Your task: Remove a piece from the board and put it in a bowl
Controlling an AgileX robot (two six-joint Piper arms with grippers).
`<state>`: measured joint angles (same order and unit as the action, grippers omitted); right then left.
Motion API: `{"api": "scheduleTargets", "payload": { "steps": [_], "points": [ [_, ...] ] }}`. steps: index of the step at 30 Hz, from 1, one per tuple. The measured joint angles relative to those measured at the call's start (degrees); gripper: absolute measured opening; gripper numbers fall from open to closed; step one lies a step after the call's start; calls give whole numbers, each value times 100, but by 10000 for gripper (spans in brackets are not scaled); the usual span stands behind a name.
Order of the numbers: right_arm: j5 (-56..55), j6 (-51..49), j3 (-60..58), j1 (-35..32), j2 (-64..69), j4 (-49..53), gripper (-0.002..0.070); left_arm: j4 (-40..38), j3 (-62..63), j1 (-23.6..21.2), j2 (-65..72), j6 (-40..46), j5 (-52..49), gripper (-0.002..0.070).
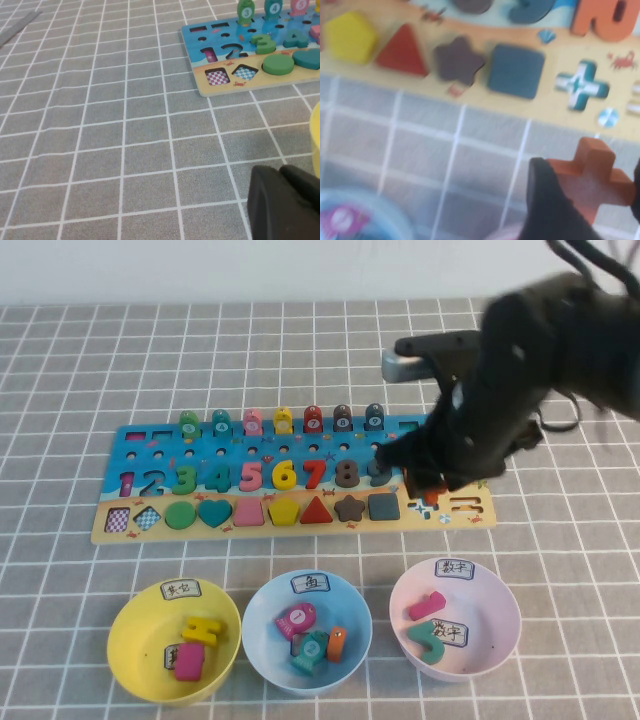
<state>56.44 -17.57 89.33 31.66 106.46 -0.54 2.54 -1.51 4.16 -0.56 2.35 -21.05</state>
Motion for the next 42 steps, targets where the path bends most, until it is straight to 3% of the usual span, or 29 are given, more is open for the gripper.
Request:
{"api": "scheduleTargets", "payload": {
  "steps": [7,18,29,34,42],
  "points": [
    [-990,0,-1763,416,-1519,-12,300,0,0,0,0,0,0,-4],
    [-2053,385,-2637,1227,-2053,-416,299,0,0,0,0,0,0,-4],
    [-2730,1688,-2195,2002,-1357,-1221,298,0,0,0,0,0,0,-4],
    [-2392,2270,-1415,2312,-661,-1513,298,0,0,0,0,0,0,-4],
    [-1474,2120,-154,2556,373,-1708,298,0,0,0,0,0,0,-4]
  ]
}}
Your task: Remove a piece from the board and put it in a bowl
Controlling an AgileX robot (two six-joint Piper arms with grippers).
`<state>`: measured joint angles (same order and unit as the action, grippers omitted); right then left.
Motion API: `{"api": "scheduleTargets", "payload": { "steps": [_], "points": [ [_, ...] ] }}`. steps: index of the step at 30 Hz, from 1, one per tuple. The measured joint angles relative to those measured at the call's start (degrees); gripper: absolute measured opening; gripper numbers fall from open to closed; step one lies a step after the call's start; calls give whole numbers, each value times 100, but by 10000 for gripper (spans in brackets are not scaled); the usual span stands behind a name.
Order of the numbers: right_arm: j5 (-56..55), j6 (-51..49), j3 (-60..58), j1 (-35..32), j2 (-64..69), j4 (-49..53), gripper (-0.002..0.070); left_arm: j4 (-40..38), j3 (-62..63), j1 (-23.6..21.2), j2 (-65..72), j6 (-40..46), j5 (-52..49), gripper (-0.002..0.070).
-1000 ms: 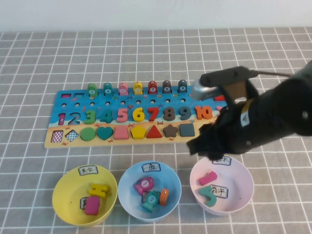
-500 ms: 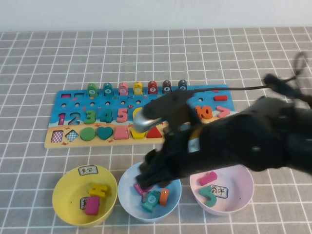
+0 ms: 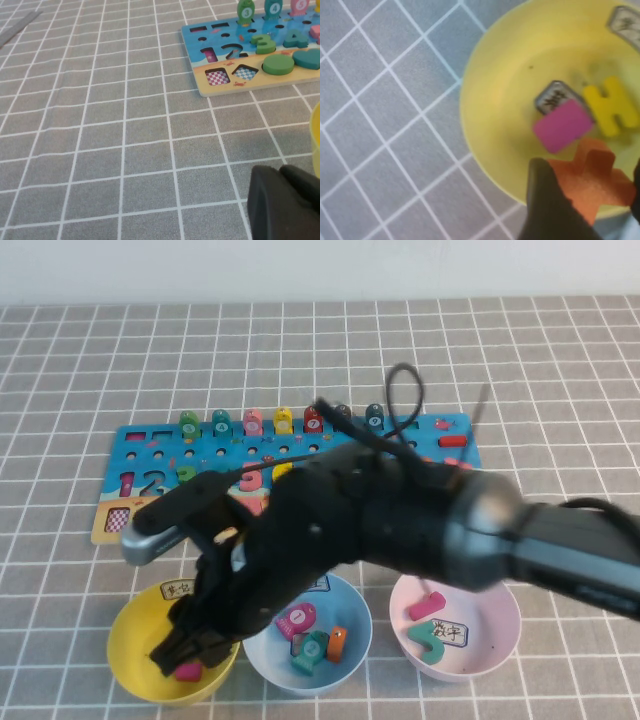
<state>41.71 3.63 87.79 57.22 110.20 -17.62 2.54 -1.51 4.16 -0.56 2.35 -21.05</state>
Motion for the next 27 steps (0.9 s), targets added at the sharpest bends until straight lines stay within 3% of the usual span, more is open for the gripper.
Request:
{"api": "scheduleTargets", "payload": {
  "steps": [11,27],
  "points": [
    [1220,-1524,1522,72,1051,1099,298,0,0,0,0,0,0,-4],
    [1300,-1667,1690,134,1347,1176,312,0,0,0,0,0,0,-4]
  ]
}}
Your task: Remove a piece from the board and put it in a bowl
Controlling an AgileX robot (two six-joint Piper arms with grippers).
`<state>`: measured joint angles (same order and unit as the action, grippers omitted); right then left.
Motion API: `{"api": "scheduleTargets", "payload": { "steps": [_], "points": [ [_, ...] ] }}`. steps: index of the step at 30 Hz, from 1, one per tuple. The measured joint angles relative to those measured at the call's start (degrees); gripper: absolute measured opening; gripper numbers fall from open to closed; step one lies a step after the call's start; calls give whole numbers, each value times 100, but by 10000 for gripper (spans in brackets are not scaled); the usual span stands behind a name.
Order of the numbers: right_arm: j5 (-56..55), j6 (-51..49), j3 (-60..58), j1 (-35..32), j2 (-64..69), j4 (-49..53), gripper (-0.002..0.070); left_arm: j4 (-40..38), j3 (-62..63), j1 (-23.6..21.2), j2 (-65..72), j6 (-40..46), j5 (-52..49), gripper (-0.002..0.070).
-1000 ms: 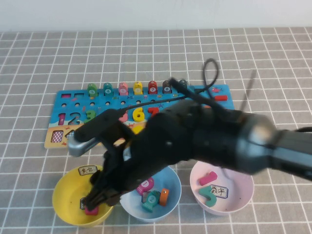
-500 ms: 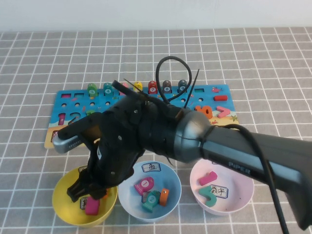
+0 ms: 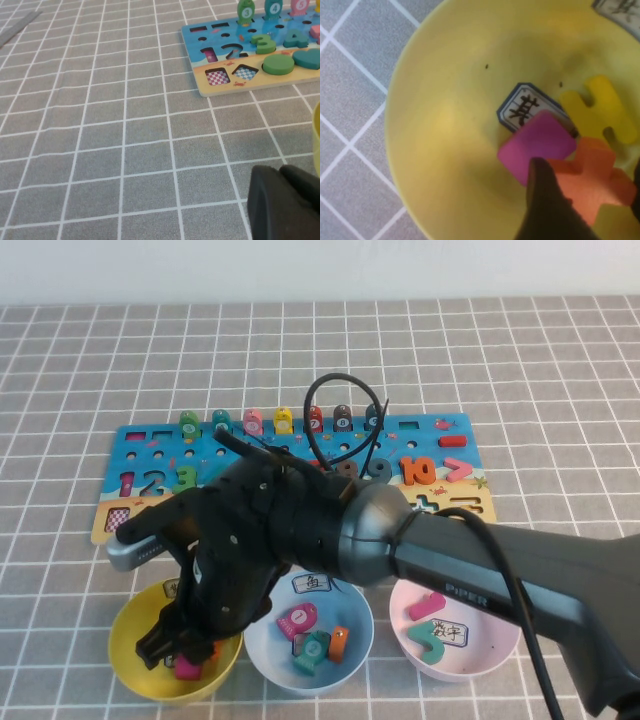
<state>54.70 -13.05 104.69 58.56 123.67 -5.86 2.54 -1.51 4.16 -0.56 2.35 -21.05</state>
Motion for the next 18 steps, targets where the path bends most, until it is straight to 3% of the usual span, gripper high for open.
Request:
{"api": "scheduleTargets", "payload": {
  "steps": [8,15,18],
  "points": [
    [21,0,48,13,0,0,399,0,0,0,0,0,0,-4],
    [273,0,292,17,0,0,400,0,0,0,0,0,0,-4],
    [402,-9,303,30,-64,28,359,0,0,0,0,0,0,-4]
  ]
}}
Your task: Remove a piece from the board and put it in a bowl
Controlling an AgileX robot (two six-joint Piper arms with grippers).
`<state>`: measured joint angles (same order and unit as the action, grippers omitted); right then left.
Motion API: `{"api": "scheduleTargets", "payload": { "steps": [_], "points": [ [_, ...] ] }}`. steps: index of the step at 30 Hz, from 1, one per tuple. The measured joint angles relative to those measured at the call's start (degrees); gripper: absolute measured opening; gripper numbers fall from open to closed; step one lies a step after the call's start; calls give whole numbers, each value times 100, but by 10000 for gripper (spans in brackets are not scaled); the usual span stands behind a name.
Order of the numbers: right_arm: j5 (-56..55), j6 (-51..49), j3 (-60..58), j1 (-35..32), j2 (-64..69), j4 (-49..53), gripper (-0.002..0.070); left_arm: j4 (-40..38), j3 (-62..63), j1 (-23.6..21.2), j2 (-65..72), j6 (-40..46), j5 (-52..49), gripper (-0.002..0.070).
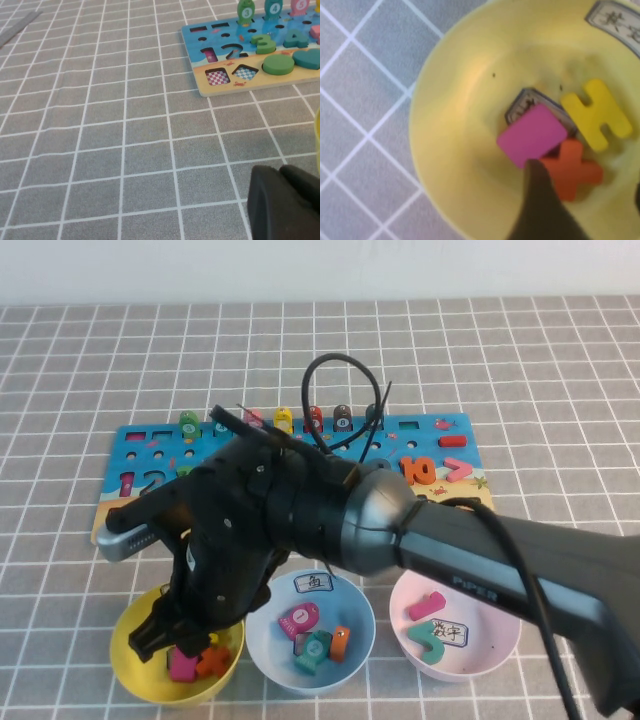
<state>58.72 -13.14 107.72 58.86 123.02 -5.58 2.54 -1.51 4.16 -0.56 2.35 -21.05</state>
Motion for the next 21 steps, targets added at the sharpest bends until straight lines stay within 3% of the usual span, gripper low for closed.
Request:
{"api": "scheduleTargets", "payload": {
  "steps": [9,13,21],
  "points": [
    [-26,0,-851,169,-1152,73,34,0,0,0,0,0,0,-4],
    [-102,0,-1599,274,-1894,210,-6,0,0,0,0,0,0,-4],
    [-52,75,-2859,469,-3339,324,-15,0,0,0,0,0,0,-4]
  ]
}}
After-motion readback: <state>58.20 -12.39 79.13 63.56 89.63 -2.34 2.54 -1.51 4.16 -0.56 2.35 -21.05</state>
